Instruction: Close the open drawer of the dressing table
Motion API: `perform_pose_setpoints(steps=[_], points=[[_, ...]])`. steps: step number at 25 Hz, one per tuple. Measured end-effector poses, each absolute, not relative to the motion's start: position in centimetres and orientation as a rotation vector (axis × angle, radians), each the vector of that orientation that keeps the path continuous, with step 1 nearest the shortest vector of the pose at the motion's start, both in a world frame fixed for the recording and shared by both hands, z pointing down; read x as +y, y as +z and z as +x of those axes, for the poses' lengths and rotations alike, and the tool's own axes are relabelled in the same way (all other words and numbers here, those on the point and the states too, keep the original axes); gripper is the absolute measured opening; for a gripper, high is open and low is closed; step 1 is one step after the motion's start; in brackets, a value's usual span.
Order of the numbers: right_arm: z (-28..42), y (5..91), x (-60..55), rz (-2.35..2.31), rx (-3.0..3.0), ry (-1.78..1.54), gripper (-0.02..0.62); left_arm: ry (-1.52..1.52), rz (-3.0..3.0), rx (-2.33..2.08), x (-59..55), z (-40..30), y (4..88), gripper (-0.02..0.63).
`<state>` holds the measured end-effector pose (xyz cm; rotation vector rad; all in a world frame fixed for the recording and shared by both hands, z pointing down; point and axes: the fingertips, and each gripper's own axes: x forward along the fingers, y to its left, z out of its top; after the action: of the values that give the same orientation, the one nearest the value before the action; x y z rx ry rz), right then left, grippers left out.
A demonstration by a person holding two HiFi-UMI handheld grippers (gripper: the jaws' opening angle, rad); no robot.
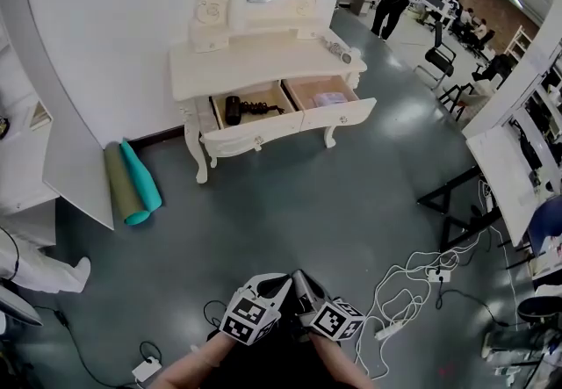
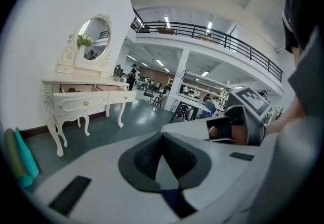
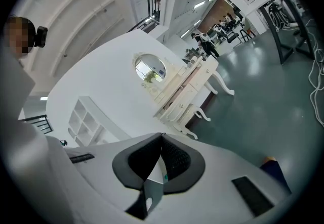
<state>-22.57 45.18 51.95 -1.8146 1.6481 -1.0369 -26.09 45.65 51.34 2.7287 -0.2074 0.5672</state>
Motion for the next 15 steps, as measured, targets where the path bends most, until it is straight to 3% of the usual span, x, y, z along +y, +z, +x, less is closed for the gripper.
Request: perform_pose_setpoints(steps=[15], points=[[-18.9,52.1,40.5,-1.787,1.713,-1.086,0.023,0.584,2.689,-0.284,41.0,-22.6,51.8,0.017]])
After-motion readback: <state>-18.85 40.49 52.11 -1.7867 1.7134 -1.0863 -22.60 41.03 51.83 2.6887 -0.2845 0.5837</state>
